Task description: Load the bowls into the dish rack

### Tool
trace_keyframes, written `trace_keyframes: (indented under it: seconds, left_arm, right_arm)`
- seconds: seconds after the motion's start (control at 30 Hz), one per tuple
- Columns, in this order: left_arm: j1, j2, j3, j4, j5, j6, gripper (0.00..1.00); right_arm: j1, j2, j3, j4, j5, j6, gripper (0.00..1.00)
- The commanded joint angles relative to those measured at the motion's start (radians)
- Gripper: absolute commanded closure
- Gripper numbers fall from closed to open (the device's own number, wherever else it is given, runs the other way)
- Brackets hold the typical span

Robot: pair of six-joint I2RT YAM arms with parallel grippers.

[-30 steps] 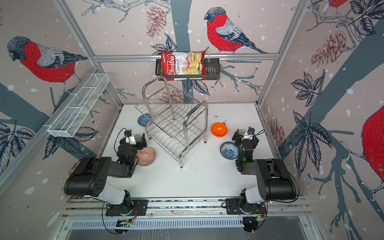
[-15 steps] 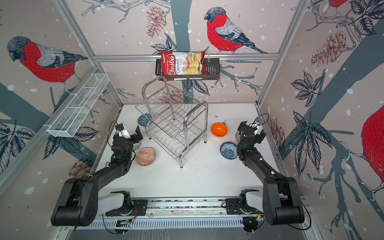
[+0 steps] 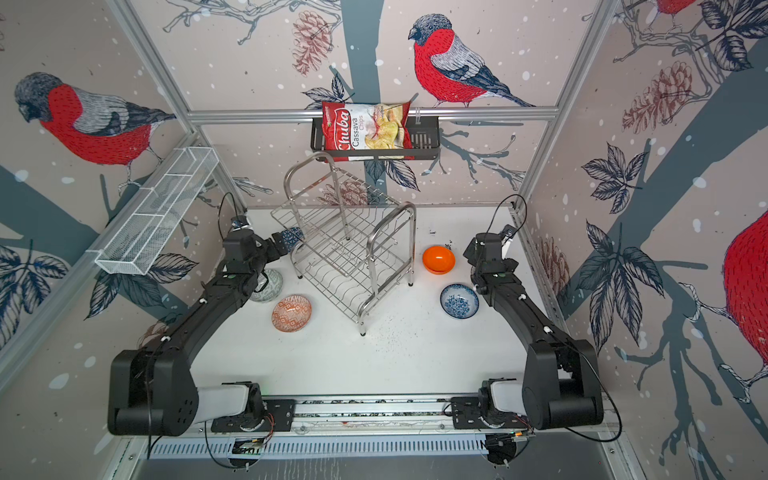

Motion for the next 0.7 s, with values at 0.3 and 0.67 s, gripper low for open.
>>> trace_keyframes:
  seconds: [0.3,0.67]
  left_arm:
    - [-0.039,-0.198,-0.150,-0.190,0.070,-0.316,0.01]
    - [-0.128,-0.356,-0.260,-0.326,0.200,-0.442,0.01]
  right_arm:
    - [0.255,-0.074,0.059,-0.307,-0.180,0.312,0.00]
    - [0.526,-0.122,-0.022,-0.235,-0.178,0.587,0.00]
